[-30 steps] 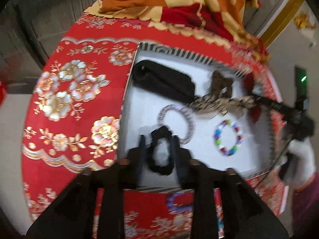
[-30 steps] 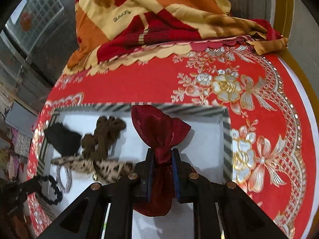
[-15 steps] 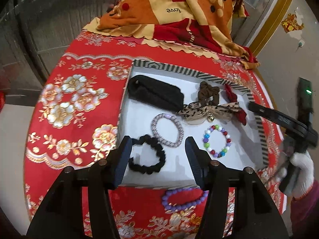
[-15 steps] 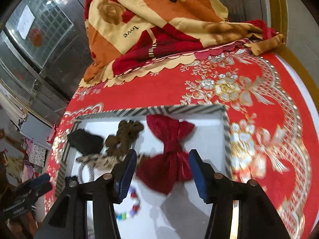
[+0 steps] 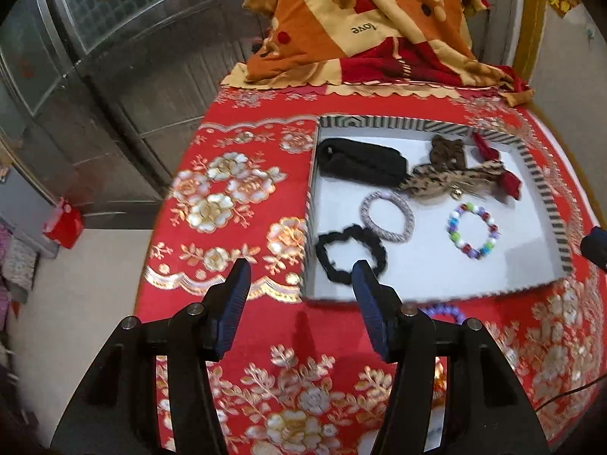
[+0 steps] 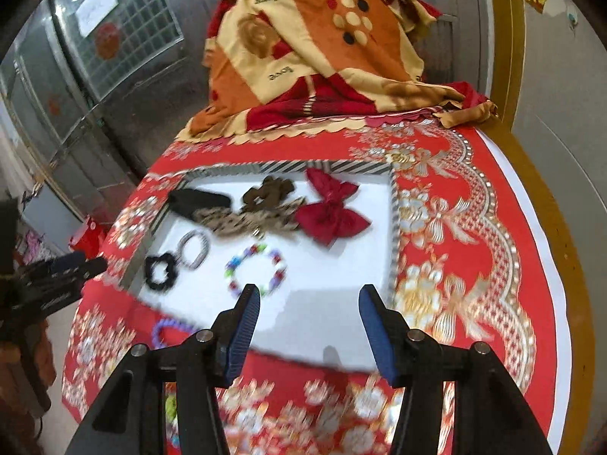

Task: Organize jewelry
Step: 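Withdraw both tools from the tray toward the remaining items, then grasp the white fluffy scrunchie with the left tool while the right tool grasps the multicolour beaded bracelet, then carry both items into the white tray and open both tools, then withdraw both tools toward the purple and orange bead bracelets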

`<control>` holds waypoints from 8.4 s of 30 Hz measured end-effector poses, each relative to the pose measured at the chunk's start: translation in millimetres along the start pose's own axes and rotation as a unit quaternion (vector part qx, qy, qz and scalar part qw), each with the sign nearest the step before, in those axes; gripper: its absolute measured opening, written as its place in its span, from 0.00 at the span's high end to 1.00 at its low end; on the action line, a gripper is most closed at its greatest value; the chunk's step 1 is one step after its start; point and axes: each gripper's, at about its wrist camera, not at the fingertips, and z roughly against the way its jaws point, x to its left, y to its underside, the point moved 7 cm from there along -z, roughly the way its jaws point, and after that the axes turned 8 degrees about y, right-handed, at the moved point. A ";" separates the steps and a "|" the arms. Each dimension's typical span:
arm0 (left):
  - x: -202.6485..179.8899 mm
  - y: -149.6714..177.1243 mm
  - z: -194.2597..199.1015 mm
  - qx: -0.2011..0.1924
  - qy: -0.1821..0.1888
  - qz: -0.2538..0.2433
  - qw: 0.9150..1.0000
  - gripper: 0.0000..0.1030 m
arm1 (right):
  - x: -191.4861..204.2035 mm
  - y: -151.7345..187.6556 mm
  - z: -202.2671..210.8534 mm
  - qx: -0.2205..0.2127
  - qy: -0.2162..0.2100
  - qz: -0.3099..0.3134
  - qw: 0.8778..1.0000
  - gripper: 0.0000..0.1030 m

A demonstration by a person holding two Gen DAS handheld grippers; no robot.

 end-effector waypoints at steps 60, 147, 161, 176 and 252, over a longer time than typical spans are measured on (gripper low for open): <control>-52.7 110.0 4.7 0.124 0.237 -0.022 0.963 0.46 | 112.1 129.5 -21.0 0.134 -0.130 0.126 0.974 0.63; -46.0 24.4 32.4 0.030 0.218 -0.091 0.971 0.85 | 34.0 0.9 41.5 0.030 -0.151 0.010 0.988 0.87; -72.7 -13.2 6.0 0.030 0.209 -0.101 0.972 0.85 | 20.1 -14.9 14.9 0.049 -0.130 -0.003 0.990 0.87; -99.2 -22.5 -58.8 0.107 0.239 -0.041 0.964 0.85 | 10.4 -11.3 -51.4 0.110 -0.132 -0.029 0.985 0.87; -27.1 66.2 -27.9 0.094 0.132 0.000 0.987 0.50 | 117.0 123.5 -50.5 0.122 -0.015 0.204 0.971 0.82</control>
